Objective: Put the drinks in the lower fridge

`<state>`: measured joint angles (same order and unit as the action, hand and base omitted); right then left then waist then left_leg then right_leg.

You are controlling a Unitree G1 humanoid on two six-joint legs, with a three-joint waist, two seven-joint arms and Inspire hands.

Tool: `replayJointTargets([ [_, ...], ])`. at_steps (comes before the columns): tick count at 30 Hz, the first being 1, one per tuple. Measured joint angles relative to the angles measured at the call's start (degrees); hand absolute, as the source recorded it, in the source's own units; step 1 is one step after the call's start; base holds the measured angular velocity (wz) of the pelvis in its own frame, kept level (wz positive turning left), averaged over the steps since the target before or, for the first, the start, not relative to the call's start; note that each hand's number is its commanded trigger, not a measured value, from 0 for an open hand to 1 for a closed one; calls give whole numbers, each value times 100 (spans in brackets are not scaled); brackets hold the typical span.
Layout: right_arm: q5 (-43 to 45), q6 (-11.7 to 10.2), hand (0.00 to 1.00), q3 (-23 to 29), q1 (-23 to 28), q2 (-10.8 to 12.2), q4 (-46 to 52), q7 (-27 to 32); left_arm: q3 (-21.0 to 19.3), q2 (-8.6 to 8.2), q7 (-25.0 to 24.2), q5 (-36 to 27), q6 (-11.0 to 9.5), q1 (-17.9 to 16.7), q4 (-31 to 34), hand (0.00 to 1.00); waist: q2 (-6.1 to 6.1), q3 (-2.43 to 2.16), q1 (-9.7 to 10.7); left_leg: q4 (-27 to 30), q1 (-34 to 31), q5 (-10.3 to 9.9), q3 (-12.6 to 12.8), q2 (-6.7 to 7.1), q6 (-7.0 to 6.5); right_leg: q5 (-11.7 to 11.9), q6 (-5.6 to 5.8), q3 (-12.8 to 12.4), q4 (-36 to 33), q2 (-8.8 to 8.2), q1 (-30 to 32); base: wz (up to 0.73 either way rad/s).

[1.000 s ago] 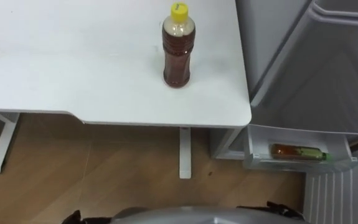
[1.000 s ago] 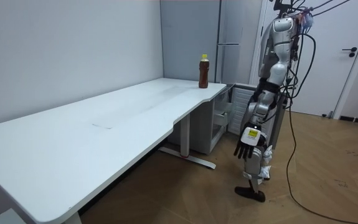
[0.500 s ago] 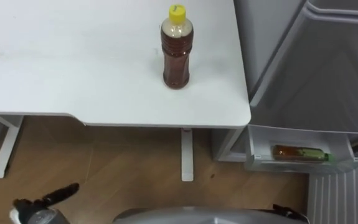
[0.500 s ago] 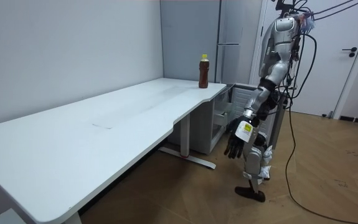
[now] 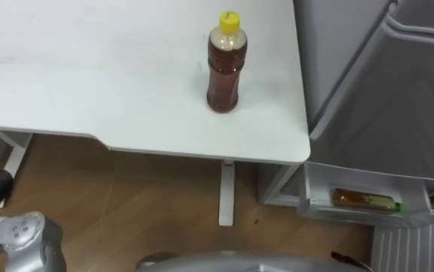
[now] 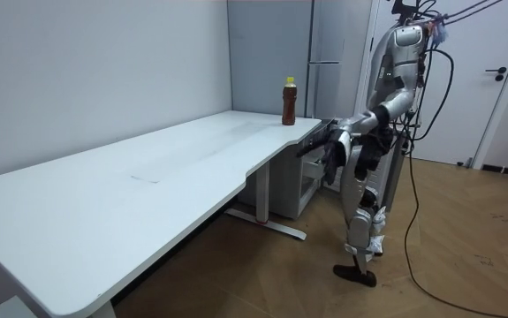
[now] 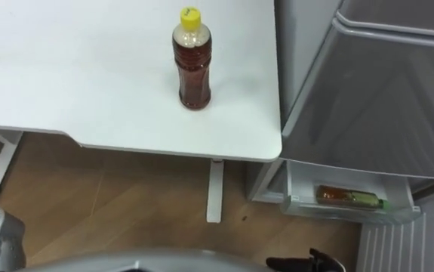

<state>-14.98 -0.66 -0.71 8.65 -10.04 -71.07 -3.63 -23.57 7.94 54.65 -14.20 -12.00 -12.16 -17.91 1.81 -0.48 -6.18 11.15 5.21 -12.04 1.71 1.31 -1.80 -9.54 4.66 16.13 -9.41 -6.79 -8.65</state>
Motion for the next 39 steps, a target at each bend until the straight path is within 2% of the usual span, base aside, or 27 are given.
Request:
replayJointTargets([
  [2, 0, -50, 0, 25, 41, 3, -9, -12, -169, 62, 93, 135, -14, 5, 373, 0, -4, 0, -32, -2, 9, -1, -43, 2, 1, 0, 0, -5, 20, 2, -35, 10],
  [5, 14, -63, 0, 29, 39, 1, -75, -16, -382, 209, 251, 307, -17, 11, 1338, 0, -5, 3, -68, 18, -47, -2, -88, 14, 3, 0, 0, 60, 79, 1, -41, 9],
  [7, 17, -85, 0, 41, 29, -4, -148, -20, -441, 403, 220, 390, -60, 8, 2267, 0, -41, 15, -70, 24, -71, 0, -143, 25, 4, -1, 1, 129, 81, -6, -47, 12],
  [8, 18, -100, 0, 43, 14, -7, -187, -21, -447, 464, 191, 390, -83, 11, 2489, 0, -51, 20, -69, 23, -80, 0, -158, 27, 4, -1, 1, 133, 80, -6, -46, 8],
  [9, 14, -124, 0, 27, -38, -15, -255, -25, -448, 550, 86, 400, -114, 16, 2861, 0, -77, 38, -54, 22, -93, 1, -178, 32, 4, -1, 1, 133, 85, -6, -45, 10],
  [11, 6, -128, 0, 34, -58, -31, -275, -34, -418, 562, -118, 663, -116, 65, 3337, 0, -121, 65, -39, 22, -115, 1, -202, 39, 4, -1, 1, 133, 95, -6, -46, 10],
  [13, 16, -136, 0, 39, -84, -69, -246, -97, -186, 574, -522, 746, -117, 77, 3809, 0, -161, 71, 27, 52, -176, 1, -262, 50, 4, -1, 1, 241, 125, -7, -40, 14],
  [17, 52, -136, 0, 25, -206, -96, -293, -219, 438, 572, -1374, 603, -100, 117, 4078, 0, -180, 81, 158, 70, -250, 11, -366, 57, 17, -1, 1, 302, 172, 8, -40, 15],
  [19, 152, -140, 0, -2, -304, -123, -309, -279, 861, 571, -2009, 556, 12, 190, 4079, 0, -224, 124, 216, 70, -262, 11, -365, 53, 18, -1, 1, 300, 173, 11, -27, 0],
  [20, 164, -152, 0, -28, -315, -123, -304, -279, 971, 572, -2170, 493, 36, 223, 4079, 0, -226, 131, 260, 67, -260, 11, -361, 54, 18, -1, 1, 295, 174, 11, -24, 0],
  [22, 177, -192, 0, -94, -376, -120, -305, -332, 1375, 572, -2833, 110, 137, 422, 4079, 0, -229, 145, 319, 57, -263, 11, -335, 47, 18, -6, 9, 290, 169, 11, -6, -4],
  [23, 177, -195, 0, -106, -383, -120, -305, -355, 1448, 572, -3026, 6, 176, 472, 4080, 0, -226, 147, 330, 57, -263, 11, -329, 45, 18, -7, 10, 288, 168, 12, -5, -4],
  [25, 171, -204, 0, -169, -452, -117, -319, -437, 1662, 573, -3721, -455, 315, 646, 4092, 0, -210, 153, 444, 58, -262, 11, -333, 44, 18, -7, 10, 241, 167, 12, -8, 0],
  [27, 185, -244, 0, -196, -475, -117, -365, -518, 1804, 570, -4141, -665, 385, 758, 4091, 0, -185, 152, 495, 59, -250, 11, -265, 39, 18, -7, 10, 116, 167, 11, 19, -17],
  [29, 188, -242, 0, -198, -542, -115, -476, -567, 1851, 569, -4507, -876, 477, 829, 4089, 0, -163, 139, 510, 58, -242, 12, -216, 33, 18, -7, 10, 100, 167, 8, 46, -23],
  [32, 182, -237, 0, -210, -552, -103, -473, -586, 1967, 543, -4927, -1547, 620, 850, 4065, 0, -132, 145, 640, 58, -205, 12, -188, 32, 18, -9, 10, 77, 162, 5, 40, -10],
  [34, 191, -212, 0, -182, -569, -95, -471, -587, 1991, 471, -5244, -1853, 804, 855, 3988, 0, -117, 152, 740, 58, -205, 12, -107, 30, 18, -18, 10, 5, 161, 6, 52, -8],
  [39, 190, -117, 0, 38, -558, -79, -455, -588, 1982, 415, -5738, -1997, 1095, 857, 3756, 0, -102, 156, 806, 61, -198, 11, -34, 16, 19, -30, 8, -51, 147, 15, 83, -8],
])
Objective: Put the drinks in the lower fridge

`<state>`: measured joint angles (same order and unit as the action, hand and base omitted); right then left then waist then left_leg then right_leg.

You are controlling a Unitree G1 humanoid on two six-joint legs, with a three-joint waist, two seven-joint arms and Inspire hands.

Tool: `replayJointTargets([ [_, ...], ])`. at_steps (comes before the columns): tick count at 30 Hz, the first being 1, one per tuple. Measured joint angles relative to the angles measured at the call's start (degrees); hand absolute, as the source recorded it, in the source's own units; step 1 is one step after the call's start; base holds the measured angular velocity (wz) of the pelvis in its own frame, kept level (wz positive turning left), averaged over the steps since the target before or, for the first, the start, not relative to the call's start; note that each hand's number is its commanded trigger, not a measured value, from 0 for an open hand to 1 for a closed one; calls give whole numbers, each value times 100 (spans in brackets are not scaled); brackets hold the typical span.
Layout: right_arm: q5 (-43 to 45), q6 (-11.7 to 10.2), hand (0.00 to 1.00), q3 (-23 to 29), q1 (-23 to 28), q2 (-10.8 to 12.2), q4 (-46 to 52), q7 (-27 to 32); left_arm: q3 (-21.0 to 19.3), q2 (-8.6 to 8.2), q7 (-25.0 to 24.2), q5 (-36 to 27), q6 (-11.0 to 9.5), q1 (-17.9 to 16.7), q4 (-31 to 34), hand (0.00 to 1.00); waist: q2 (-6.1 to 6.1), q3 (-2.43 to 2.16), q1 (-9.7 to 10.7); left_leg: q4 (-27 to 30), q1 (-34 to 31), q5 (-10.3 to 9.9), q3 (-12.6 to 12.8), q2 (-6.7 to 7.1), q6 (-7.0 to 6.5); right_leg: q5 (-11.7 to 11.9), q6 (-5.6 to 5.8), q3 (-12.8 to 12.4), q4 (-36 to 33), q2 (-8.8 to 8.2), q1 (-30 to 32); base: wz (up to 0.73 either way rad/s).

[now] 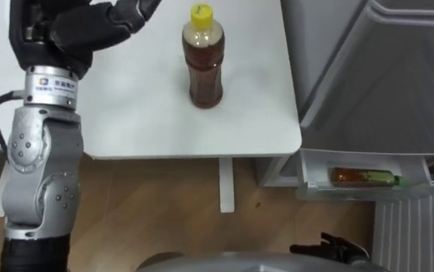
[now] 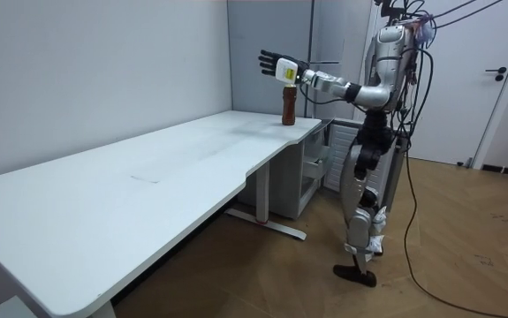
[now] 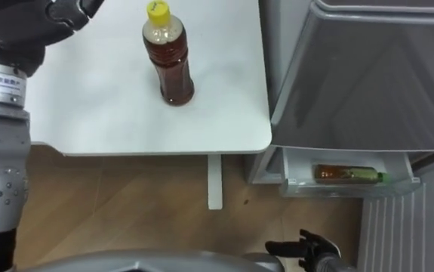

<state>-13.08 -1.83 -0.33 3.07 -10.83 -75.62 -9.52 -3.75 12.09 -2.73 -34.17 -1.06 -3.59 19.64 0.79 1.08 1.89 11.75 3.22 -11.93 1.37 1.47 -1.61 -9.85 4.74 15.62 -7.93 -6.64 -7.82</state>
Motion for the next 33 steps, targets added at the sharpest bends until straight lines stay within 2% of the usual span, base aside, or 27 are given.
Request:
replayJointTargets([
  [4, 17, 74, 0, 153, -2, 19, 10, -36, -1, -5, -277, 16, 142, -1, -284, 0, 22, -22, 16, -3, 18, -5, 40, -47, 7, -1, -13, -100, -118, 27, 78, -10],
  [8, 9, 80, 0, 169, 13, 32, 53, -72, -18, -12, -472, 18, 260, 0, -295, 0, 49, -46, 10, 7, 23, -3, 104, -95, 28, 4, -22, -160, -187, 62, 94, -9],
  [14, 10, 192, 0, 164, 29, 2, 57, -54, -12, -34, -723, 24, 370, 1, -295, 0, -35, -86, 78, 4, 41, -2, 129, -106, 33, 7, -27, -137, -185, 66, 97, 0],
  [17, 9, 203, 0, 161, 20, -2, 54, -38, 0, -37, -791, 23, 388, 2, -295, 0, -48, -81, 82, 0, 39, -1, 130, -107, 34, 7, -28, -133, -178, 67, 96, 0],
  [24, 9, 278, 0, 158, -22, 1, 55, 18, -1, -42, -891, 23, 580, 2, -294, 0, -44, -70, 78, -4, -9, -1, 125, -106, 34, 7, -28, -133, -178, 67, 120, 0],
  [33, 13, 311, 0, 159, -60, -7, 55, 18, 19, -42, -929, 15, 588, 50, -284, 0, -63, -55, 103, 0, -48, -1, 100, -105, 35, 7, -27, -117, -162, 67, 142, 0],
])
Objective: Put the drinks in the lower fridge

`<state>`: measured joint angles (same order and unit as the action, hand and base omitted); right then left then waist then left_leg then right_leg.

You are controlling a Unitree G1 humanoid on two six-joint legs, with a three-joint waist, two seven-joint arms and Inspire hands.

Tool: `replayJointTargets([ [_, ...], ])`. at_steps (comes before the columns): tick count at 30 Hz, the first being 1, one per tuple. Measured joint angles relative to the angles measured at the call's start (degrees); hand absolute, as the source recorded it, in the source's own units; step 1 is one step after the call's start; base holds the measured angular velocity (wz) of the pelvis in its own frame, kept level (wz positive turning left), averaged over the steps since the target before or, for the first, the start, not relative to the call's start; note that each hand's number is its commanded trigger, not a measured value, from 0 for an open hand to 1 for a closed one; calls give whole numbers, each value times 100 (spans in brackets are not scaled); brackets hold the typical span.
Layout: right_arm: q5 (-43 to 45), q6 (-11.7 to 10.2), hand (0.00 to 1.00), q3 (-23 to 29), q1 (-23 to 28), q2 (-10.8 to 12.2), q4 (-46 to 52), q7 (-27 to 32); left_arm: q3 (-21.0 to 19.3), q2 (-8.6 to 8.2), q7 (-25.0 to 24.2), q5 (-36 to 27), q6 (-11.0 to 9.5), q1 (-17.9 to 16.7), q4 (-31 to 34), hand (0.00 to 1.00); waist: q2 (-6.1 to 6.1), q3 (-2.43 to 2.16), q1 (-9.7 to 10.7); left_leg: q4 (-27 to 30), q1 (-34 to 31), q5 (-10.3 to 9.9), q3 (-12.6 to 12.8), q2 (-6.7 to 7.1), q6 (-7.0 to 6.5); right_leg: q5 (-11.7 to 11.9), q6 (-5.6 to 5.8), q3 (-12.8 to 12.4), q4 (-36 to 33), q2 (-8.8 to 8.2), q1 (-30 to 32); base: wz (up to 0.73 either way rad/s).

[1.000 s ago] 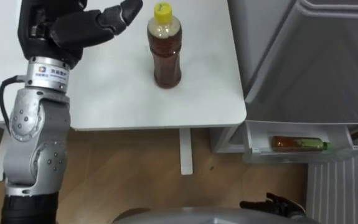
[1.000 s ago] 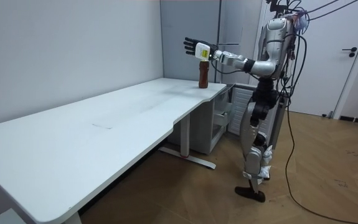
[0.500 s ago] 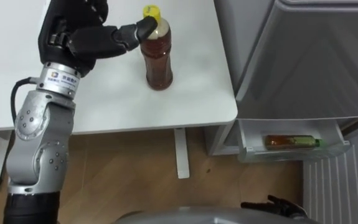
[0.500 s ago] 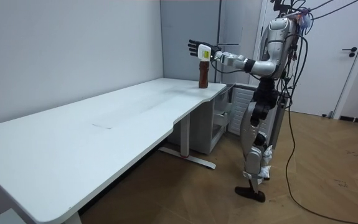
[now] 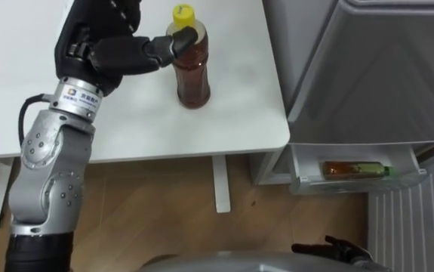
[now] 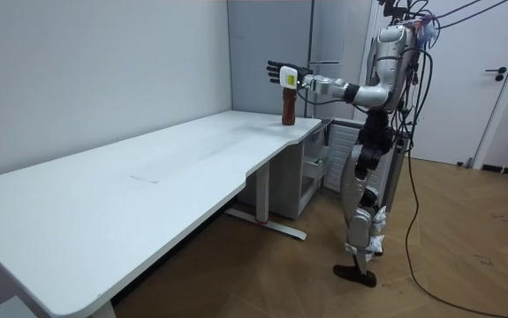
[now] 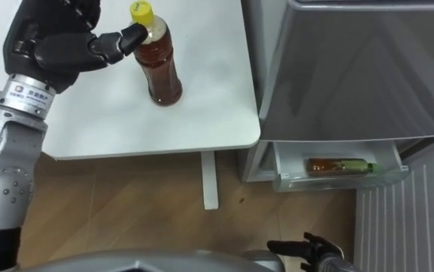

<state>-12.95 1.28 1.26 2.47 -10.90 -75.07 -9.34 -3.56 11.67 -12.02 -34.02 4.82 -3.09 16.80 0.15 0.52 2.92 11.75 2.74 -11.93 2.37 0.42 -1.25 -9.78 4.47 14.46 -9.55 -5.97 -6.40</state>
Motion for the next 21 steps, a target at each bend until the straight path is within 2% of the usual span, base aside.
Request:
replayJointTargets([
  [5, 0, 0, 0, -1, -6, 2, -4, -6, 37, -1, -24, 3, 0, 7, -2, 0, 14, 20, -7, -13, 37, 0, 6, -2, 0, -1, 0, -3, -3, -1, -4, 0],
  [11, -2, 2, 0, -1, -5, 2, -4, -7, 43, -2, -161, 9, -1, 8, -10, 0, 18, 22, -6, -26, 52, 0, 25, -4, 0, -1, -1, -4, -6, 0, 3, 0],
  [16, -13, 8, 0, -6, 10, 3, 2, -5, 54, -1, -224, 671, 28, 10, -281, 0, 38, 27, -11, -48, 90, 0, 57, -4, 0, -1, -1, -55, -14, 0, -21, -4],
  [21, -24, 3, 0, -10, 23, 9, 18, -4, 164, -3, -241, 942, 55, 10, -402, 0, 57, 26, 3, -46, 105, 0, 60, 1, 0, -1, 0, -104, -12, 0, -41, 0],
])
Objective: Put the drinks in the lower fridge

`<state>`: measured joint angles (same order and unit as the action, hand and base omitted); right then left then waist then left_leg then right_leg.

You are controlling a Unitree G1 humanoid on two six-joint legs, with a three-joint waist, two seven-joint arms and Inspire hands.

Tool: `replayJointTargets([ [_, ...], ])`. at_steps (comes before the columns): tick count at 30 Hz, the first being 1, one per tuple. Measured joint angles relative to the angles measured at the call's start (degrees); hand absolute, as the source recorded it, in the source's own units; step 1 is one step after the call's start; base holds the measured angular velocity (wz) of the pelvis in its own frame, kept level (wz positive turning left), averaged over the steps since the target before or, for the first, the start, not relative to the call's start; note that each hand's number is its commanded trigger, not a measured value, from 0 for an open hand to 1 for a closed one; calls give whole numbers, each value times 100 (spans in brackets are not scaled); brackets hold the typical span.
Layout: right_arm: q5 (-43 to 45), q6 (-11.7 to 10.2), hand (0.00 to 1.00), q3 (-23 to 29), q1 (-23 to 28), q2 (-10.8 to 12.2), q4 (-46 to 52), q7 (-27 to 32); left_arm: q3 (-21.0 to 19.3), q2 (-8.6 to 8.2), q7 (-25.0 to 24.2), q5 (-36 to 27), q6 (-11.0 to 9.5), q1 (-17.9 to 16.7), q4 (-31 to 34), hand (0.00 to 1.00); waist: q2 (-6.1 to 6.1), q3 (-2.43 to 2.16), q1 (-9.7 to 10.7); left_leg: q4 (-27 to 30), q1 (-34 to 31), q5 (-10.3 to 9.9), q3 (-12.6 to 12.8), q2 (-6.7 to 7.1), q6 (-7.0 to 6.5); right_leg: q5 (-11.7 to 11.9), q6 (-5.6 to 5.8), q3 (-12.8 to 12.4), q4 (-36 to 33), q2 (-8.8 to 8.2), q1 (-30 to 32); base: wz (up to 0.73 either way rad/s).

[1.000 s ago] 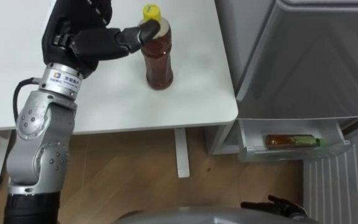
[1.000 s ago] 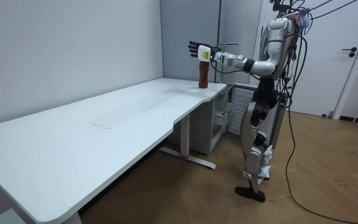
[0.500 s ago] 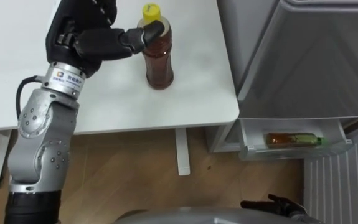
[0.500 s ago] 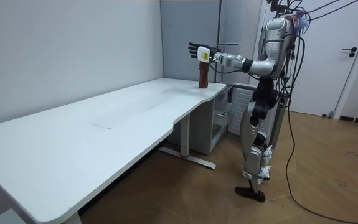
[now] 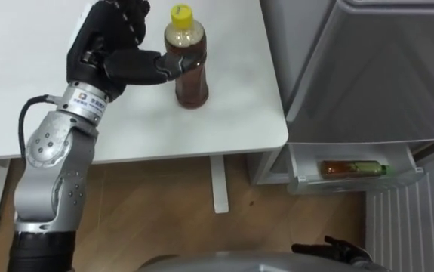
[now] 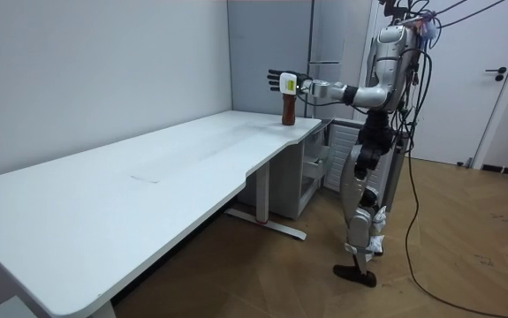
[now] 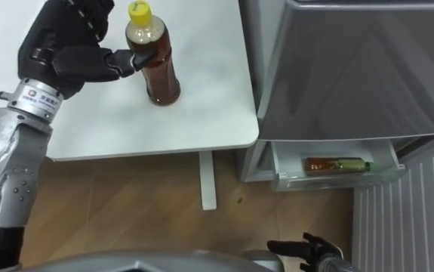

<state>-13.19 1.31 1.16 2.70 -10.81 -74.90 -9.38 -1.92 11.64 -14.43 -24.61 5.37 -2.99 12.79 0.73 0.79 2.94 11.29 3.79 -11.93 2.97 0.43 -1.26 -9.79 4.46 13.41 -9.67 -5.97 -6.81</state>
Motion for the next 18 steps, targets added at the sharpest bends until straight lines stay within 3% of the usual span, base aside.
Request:
replayJointTargets([
  [11, 34, -5, 0, -2, 11, 11, 110, 5, 156, -1, -36, 63, 12, 15, -264, 0, 70, 10, 139, 25, 18, 0, 11, 2, 0, 0, 0, -68, -9, 1, -15, -1],
  [18, 35, -50, 0, 2, 47, 10, 114, 66, 261, -28, -32, 431, 13, 31, -513, 0, 73, 12, 165, 41, -8, 0, 14, -1, 0, 0, -1, -70, -7, 4, 4, 0],
])
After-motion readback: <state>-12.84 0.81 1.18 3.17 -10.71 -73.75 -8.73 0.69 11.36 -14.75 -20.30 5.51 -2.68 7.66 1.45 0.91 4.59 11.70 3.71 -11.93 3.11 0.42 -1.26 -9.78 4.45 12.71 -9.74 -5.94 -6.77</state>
